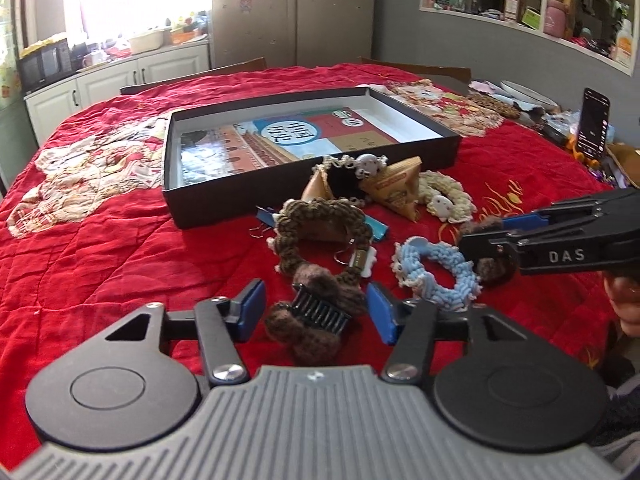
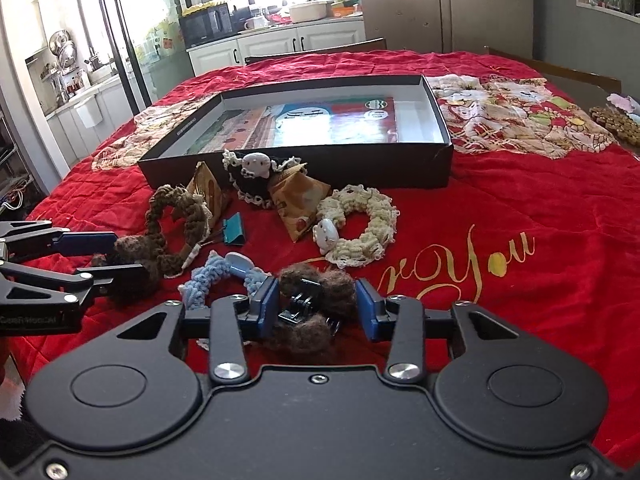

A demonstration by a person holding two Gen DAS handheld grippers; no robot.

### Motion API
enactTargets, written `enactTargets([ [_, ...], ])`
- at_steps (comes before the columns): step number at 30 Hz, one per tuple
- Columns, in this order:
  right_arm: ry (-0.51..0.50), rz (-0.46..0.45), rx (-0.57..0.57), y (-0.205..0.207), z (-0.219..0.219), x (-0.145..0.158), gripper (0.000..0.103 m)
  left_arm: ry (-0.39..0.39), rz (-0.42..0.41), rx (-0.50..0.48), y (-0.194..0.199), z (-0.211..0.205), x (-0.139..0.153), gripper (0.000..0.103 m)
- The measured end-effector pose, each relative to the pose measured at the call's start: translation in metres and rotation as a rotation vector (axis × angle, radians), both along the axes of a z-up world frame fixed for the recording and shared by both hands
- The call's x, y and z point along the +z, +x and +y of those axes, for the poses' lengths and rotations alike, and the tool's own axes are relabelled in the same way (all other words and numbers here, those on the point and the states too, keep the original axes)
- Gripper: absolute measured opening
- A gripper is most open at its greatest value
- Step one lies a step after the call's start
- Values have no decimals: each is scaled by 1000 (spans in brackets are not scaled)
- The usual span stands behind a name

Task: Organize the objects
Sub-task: 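Grasp a brown fuzzy clip piece with each tool from the pile, then lift and carry the brown fuzzy pieces with both tools over the black box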

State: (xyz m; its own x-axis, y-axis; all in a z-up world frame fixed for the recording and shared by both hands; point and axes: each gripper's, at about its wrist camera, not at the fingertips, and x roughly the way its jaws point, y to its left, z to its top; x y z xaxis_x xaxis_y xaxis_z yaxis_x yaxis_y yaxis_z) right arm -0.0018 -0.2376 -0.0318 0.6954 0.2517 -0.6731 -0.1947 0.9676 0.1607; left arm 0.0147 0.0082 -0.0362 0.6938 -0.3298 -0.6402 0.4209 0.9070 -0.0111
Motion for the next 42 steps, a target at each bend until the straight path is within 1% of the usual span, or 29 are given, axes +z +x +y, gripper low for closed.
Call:
enactTargets([
  [4,-18,1,6,0,2,-2,38,44,1,-17,0,-4,-6,58],
  [5,-20,-1,7,0,3,-2,38,51,4,-15,0,-5,-8,56],
  [7,-15,-2,8,0,2,-2,36,47,15,-4,2,-3,-10,47],
  [12,-19,-12,10,-2,2,-1,33,18,31,6,6,3,-10,43],
  [20,-30,-35,24,-6,3,5,32,-4,26,-8,3,4,-1,42],
  [26,-17,-93,38,-5,-2,26,32,-16,-11,-13,5,5,14,42],
  [33,-57,-202,44,18,1,53,32,-18,-64,6,28,5,33,42],
  [38,-85,-242,55,47,8,62,32,-35,-93,41,59,7,46,42],
  [42,-102,-247,48,74,12,62,32,-52,-100,67,87,8,53,42],
])
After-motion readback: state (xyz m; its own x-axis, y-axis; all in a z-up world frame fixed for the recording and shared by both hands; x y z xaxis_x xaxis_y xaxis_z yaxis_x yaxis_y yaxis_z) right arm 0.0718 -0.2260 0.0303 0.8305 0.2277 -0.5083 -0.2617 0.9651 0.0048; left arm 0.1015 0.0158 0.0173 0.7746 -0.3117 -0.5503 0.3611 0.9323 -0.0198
